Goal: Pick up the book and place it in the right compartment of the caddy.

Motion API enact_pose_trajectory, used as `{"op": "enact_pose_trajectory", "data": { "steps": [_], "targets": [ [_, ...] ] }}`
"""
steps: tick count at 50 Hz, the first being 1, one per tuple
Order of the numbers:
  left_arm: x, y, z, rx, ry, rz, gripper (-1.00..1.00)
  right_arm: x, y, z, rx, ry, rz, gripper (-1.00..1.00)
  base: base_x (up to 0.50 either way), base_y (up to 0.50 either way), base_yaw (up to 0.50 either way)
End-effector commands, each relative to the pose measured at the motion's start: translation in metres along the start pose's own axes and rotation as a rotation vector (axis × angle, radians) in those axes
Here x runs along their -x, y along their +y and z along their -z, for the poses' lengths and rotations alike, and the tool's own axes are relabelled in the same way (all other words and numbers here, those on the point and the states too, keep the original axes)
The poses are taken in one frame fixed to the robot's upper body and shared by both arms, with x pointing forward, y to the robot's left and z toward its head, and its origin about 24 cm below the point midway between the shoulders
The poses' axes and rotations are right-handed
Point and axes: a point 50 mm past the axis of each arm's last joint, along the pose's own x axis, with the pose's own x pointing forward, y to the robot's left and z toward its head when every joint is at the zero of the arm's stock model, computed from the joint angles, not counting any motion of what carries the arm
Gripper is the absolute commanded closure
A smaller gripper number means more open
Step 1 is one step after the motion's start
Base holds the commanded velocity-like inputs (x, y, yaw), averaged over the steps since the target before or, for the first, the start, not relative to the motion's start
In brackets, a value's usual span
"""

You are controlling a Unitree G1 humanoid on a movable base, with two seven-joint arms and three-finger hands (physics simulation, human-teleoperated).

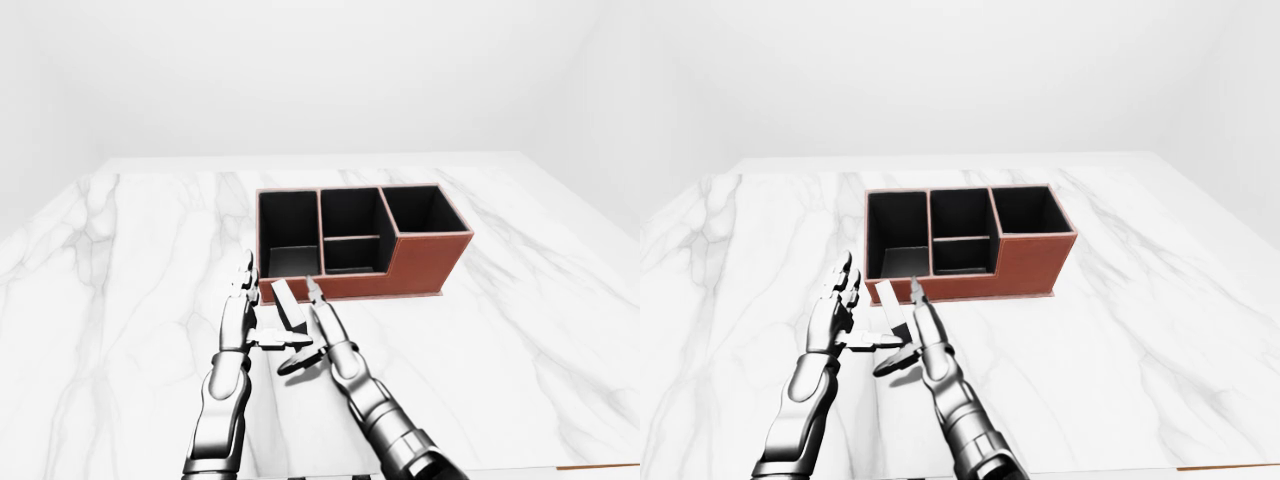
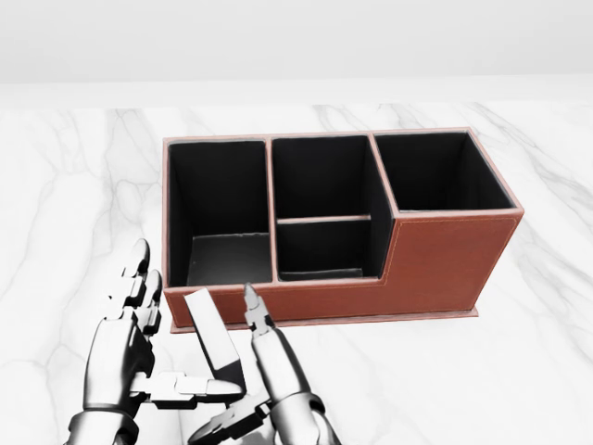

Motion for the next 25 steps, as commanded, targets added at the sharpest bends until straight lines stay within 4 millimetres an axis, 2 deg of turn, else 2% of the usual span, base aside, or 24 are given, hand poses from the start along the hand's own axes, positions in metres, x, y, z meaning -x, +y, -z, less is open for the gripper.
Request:
{"op": "enact_pose_trajectory", "data": {
  "steps": [1, 15, 16, 17, 25],
  "targets": [
    [-0.0006, -0.0005, 0.0009, 0.001, 0.001, 0.002, -1.00, -0.0036, 0.0011, 0.0010, 0.003, 0.019, -0.003, -1.00, 0.00, 0.00, 0.00],
    [0.0000, -0.0001, 0.0002, 0.002, 0.000, 0.002, -1.00, -0.0053, 0.0017, 0.0018, -0.003, 0.032, -0.002, -1.00, 0.00, 0.00, 0.00],
    [0.0002, -0.0004, 0.0002, 0.002, 0.000, 0.003, -1.00, -0.0051, 0.0018, 0.0018, -0.004, 0.031, -0.002, 0.05, 0.00, 0.00, 0.00],
    [0.0002, -0.0002, -0.0001, 0.001, 0.001, 0.003, -1.00, -0.0054, 0.0015, 0.0018, -0.005, 0.032, -0.002, 1.00, 0.00, 0.00, 0.00],
    [0.0005, 0.0002, 0.0005, 0.002, 0.000, 0.001, -1.00, -0.0046, 0.0018, 0.0026, -0.015, 0.034, -0.002, 1.00, 0.00, 0.00, 0.00]
  ]
}}
